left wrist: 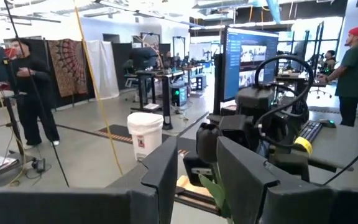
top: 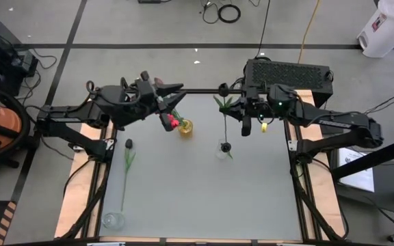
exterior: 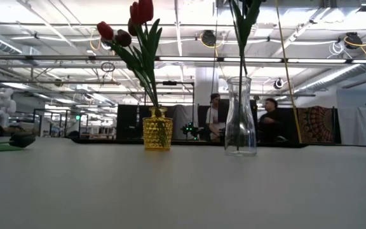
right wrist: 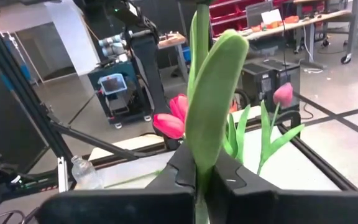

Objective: Sort flowers into vase by color
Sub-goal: Put the top black flower into the transparent vase

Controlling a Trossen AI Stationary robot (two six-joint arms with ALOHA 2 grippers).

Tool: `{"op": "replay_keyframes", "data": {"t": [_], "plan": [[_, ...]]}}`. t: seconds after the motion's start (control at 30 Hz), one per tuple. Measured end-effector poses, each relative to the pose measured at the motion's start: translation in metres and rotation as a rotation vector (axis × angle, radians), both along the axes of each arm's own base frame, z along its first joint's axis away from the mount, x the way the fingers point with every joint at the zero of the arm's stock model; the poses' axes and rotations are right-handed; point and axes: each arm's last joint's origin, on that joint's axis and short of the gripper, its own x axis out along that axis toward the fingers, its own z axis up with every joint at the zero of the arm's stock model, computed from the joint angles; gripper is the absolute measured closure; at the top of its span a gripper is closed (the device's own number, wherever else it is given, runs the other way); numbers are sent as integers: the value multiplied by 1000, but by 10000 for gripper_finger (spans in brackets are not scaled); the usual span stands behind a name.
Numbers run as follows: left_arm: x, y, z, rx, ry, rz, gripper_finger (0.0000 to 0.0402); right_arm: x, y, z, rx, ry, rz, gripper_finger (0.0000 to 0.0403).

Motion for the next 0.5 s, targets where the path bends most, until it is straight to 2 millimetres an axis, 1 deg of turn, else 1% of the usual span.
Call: {"op": "replay_keyframes", "data": {"t": [0.23,0.5], "plan": [[0,0,-2,1,16,0,281,7,-2,-6,1,21,-4,402],[0,0,-1,0,16,0,281,15,-4,-13,-36,54,-1,402]]}}
